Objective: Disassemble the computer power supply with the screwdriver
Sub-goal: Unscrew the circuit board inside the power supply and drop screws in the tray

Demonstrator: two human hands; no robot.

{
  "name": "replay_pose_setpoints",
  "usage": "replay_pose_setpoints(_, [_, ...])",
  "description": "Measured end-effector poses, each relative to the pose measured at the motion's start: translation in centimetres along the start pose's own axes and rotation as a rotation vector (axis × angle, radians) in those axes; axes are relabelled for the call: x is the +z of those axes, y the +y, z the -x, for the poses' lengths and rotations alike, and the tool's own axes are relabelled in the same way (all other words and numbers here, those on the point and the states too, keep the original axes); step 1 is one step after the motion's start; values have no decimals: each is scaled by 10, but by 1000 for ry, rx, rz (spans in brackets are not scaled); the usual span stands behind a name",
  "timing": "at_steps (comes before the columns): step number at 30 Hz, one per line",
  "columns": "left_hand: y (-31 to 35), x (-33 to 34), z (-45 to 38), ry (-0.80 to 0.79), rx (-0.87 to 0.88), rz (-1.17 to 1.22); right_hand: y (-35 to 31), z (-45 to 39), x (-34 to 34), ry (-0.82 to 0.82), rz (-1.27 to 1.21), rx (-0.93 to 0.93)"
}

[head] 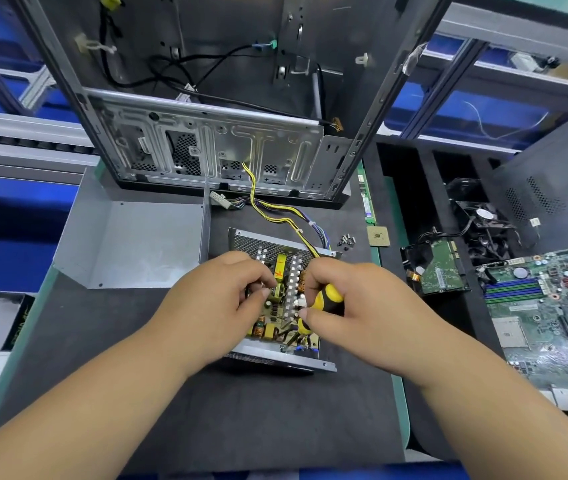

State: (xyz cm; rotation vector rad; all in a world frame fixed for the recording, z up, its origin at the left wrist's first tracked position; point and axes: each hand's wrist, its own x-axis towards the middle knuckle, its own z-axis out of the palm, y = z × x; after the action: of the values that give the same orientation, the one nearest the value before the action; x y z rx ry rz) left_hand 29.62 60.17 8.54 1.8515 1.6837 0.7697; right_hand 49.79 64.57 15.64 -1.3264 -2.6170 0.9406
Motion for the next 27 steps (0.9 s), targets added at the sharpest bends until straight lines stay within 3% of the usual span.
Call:
replay_pose_setpoints(6, [1,0,-1,-15,-9,-13,-3,0,-2,-50,13,-30])
replay_pose_setpoints(10, [3,-1,-1,-30,-10,-38,-7,0,-8,-148,61,-123])
replay_pose_setpoints(15, [9,-4,-1,-50,13,-116,-6,-2,-18,-276,86,-102])
replay_pose_setpoints(21, [18,1,-3,12,76,-225,-12,-1,-15,-231,220,-62])
replay_pose_setpoints(27, [17,7,-4,4,68,-253,-11,-2,-14,-261,143,-30])
